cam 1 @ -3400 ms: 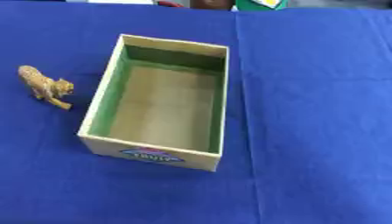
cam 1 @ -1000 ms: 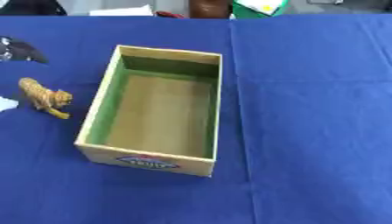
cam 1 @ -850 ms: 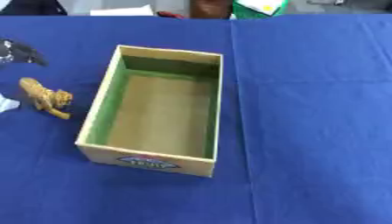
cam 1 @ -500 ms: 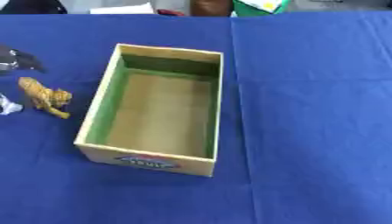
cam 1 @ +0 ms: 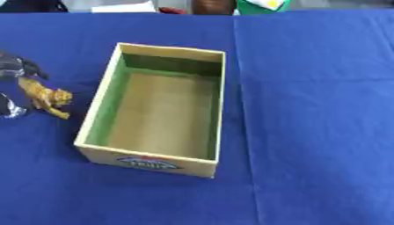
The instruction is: Pick up objects on the table and place them in the box.
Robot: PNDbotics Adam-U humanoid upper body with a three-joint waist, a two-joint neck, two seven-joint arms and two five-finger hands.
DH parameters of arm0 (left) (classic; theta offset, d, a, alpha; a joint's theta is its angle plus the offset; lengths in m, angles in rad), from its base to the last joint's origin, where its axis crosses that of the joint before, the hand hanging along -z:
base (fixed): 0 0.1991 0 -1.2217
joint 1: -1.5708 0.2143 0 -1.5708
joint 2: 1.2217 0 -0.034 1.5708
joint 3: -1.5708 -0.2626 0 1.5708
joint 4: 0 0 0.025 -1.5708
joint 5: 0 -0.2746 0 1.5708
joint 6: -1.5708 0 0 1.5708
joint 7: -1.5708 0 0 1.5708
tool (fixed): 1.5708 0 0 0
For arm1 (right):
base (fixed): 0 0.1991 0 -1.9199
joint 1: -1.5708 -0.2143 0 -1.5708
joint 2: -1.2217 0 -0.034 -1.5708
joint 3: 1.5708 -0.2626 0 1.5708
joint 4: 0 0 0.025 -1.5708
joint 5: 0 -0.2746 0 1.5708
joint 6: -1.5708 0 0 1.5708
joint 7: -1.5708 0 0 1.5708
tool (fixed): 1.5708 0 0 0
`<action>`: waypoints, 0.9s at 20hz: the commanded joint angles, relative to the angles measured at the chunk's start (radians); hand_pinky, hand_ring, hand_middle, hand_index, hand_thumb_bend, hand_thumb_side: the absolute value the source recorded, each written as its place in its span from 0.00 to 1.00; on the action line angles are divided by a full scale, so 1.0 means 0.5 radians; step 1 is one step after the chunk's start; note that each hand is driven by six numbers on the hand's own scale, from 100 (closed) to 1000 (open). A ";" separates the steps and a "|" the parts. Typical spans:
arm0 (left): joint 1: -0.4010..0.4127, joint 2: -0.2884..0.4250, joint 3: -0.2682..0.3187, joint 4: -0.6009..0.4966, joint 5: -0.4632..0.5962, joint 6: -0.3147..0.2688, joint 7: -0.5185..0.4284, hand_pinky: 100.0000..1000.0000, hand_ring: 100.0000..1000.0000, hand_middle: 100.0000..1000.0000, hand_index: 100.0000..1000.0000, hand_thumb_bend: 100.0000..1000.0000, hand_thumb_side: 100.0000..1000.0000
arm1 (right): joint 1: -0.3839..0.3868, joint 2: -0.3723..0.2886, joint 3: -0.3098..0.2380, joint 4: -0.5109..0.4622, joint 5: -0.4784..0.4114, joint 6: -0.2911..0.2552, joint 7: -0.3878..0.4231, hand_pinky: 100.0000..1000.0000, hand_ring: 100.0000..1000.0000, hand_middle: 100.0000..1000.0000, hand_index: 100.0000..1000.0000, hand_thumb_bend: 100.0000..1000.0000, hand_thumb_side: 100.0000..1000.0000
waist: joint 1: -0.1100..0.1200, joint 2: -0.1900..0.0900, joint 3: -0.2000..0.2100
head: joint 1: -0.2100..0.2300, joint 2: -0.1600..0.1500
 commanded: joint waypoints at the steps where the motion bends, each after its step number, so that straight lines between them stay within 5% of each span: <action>1: -0.051 0.030 0.036 -0.001 -0.020 -0.172 -0.139 0.79 0.92 0.93 1.00 0.16 0.37 | -0.026 -0.059 -0.007 -0.029 -0.007 -0.001 0.004 0.78 0.66 0.73 0.82 0.00 1.00 | 0.004 -0.031 -0.002 | 0.010 -0.016; 7: -0.059 0.010 0.021 0.008 -0.026 -0.198 -0.124 0.78 0.90 0.86 0.99 0.14 0.36 | -0.026 -0.056 -0.008 -0.029 -0.010 0.001 0.003 0.78 0.66 0.73 0.82 0.00 1.00 | 0.005 -0.024 -0.008 | 0.017 -0.014; 18: -0.054 0.003 0.031 0.033 -0.016 -0.207 -0.126 0.64 0.79 0.67 0.73 0.00 0.32 | -0.019 -0.050 -0.015 -0.029 -0.022 -0.005 -0.022 0.78 0.66 0.73 0.82 0.00 1.00 | 0.005 -0.024 -0.006 | 0.019 -0.010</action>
